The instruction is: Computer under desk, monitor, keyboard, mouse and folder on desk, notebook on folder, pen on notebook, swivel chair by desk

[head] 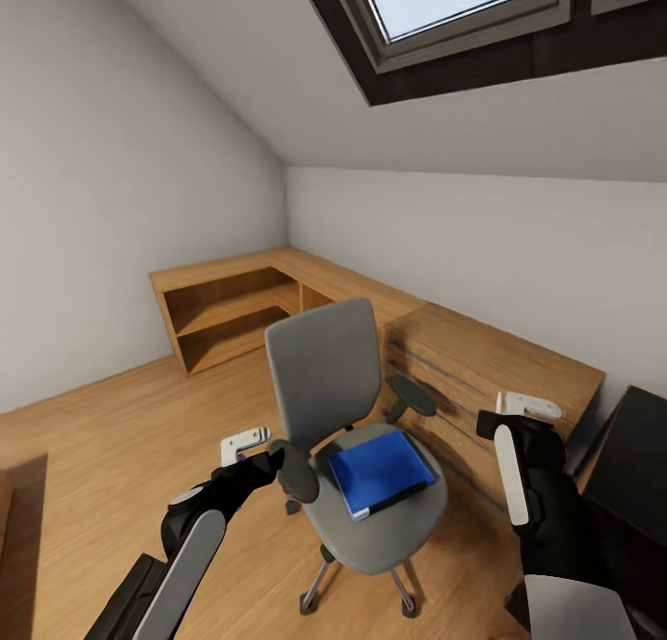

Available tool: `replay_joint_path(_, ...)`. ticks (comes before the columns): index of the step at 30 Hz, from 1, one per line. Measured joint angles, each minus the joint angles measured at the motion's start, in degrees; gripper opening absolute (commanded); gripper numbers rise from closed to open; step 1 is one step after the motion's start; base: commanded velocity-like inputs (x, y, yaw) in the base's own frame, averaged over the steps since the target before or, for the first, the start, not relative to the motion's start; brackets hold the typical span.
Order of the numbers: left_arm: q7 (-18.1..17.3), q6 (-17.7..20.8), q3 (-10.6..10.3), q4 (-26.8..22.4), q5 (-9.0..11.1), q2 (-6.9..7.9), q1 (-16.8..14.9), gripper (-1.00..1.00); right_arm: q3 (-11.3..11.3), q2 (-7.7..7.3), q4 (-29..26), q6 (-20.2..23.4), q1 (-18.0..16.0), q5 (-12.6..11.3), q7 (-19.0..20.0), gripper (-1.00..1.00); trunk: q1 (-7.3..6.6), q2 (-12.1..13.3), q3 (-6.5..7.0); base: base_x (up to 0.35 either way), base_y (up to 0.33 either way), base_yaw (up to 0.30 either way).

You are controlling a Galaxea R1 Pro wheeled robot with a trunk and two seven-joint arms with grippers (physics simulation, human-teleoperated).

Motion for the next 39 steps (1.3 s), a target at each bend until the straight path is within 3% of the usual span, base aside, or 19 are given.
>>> replay_joint_path(16, -0.04, -0.04, -0.34, 0.19, -0.01, 0.12, 0.0, 1.0, -1.49, -0.24, 0.29, -2.43, 0.0, 0.02, 0.06, -1.0, 0.0, 0.0, 0.5, 0.005, -0.005, -0.274)
replay_joint_path(29, -0.09, -0.11, -0.92, 0.34, 0.05, 0.14, 0.01, 1.0, -2.58, -0.43, 1.85, -2.54, -0.01, 0.09, 0.2, -1.0, -0.02, 0.0, 0.73, 0.191, -0.207, -0.192)
replay_joint_path(37, -0.09, -0.09, -1.26, 0.35, 0.11, 0.14, 0.02, 1.0, -2.66, -2.5, 5.32, -3.91, -0.01, 0.0, 0.26, -1.0, 0.0, 0.0, 0.73, 0.092, -0.11, -0.005)
replay_joint_path(38, -0.09, -0.09, -1.28, 0.38, 0.13, 0.14, 0.02, 1.0, -2.77, -3.96, 7.56, -4.21, -0.02, -0.54, 0.49, -1.0, 0.0, 0.0, 0.73, 0.013, -0.015, -0.001)
replay_joint_path(39, -0.09, -0.09, -1.29, 0.39, 0.13, 0.14, 0.02, 1.0, -2.78, -4.37, 8.29, -4.29, -0.02, -1.01, 0.63, -1.0, 0.0, 0.0, 0.73, 0.008, -0.01, 0.0)
